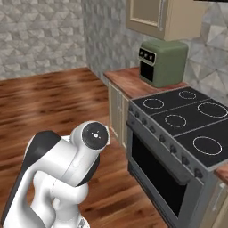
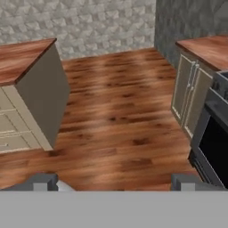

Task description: Four empty soda cans are scattered around the kitchen. Gather all the cans and cluster them next to the stove for recycling.

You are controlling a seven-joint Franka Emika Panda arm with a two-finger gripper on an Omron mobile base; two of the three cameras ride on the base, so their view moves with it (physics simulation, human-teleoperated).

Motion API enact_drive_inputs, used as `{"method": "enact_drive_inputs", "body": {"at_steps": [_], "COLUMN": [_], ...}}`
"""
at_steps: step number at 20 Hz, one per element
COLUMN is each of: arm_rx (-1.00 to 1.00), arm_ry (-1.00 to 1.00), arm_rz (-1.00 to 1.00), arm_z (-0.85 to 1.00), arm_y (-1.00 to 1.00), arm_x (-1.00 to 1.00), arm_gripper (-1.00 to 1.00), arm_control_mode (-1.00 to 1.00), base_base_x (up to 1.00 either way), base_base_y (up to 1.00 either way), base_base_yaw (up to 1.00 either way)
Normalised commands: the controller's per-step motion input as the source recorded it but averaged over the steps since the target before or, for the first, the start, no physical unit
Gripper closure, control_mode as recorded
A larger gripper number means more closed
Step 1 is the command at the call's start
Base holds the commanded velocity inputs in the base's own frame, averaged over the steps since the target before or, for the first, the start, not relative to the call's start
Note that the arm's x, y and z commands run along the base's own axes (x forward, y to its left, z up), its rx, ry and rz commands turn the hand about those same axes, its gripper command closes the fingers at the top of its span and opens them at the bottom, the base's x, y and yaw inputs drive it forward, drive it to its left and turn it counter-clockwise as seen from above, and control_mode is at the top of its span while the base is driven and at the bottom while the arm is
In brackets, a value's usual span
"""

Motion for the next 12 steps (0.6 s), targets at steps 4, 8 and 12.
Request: {"method": "enact_drive_inputs", "body": {"at_steps": [4,8,12], "arm_rx": [0.0,0.0,0.0], "arm_ry": [0.0,0.0,0.0], "arm_rz": [0.0,0.0,0.0], "arm_z": [0.0,0.0,0.0], "arm_y": [0.0,0.0,0.0], "arm_x": [0.0,0.0,0.0], "arm_gripper": [-1.0,-1.0,-1.0], "arm_control_mode": [1.0,1.0,1.0], "base_base_x": [0.0,0.0,0.02], "base_base_y": [0.43,0.4,0.32], "base_base_yaw": [0.37,0.34,0.22]}}
